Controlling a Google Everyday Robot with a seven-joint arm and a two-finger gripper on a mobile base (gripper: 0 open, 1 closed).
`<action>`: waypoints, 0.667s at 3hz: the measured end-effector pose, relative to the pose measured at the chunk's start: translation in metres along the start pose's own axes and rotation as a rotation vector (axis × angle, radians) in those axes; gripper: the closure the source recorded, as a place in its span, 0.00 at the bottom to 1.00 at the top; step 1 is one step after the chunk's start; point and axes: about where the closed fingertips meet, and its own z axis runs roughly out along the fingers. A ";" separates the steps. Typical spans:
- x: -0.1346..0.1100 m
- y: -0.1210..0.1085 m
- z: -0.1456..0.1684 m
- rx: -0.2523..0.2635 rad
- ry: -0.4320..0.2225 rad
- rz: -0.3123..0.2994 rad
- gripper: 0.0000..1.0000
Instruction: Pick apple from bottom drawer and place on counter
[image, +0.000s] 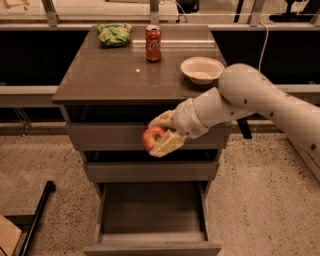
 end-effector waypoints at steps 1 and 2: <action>-0.015 -0.030 -0.026 -0.030 -0.078 -0.060 1.00; -0.043 -0.067 -0.048 -0.015 -0.149 -0.147 1.00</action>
Offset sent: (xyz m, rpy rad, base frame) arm 0.0997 -0.0100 0.1325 0.2200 -0.2064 0.1788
